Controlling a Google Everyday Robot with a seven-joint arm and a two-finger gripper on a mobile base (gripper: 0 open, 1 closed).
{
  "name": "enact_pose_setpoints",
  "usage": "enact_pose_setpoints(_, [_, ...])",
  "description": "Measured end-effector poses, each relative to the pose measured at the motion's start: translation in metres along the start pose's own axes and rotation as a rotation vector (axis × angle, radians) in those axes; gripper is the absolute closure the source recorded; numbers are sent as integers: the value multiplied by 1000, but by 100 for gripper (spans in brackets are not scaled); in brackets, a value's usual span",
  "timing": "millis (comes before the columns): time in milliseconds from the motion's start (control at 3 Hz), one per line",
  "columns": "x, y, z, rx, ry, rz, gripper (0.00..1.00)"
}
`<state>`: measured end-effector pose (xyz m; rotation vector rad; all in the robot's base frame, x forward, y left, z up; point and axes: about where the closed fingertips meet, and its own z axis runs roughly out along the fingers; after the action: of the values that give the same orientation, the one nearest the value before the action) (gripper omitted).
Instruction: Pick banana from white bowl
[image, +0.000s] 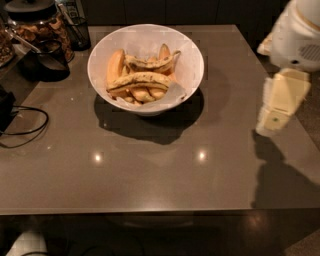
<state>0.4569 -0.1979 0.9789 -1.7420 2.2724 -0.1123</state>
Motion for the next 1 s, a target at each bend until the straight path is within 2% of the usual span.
enact_pose_setpoints(333, [-30, -18, 8, -27, 39, -2, 0])
enact_pose_setpoints(667, [-60, -35, 27, -53, 76, -28, 0])
enact_pose_setpoints(1000, [-69, -40, 28, -28, 52, -35, 0])
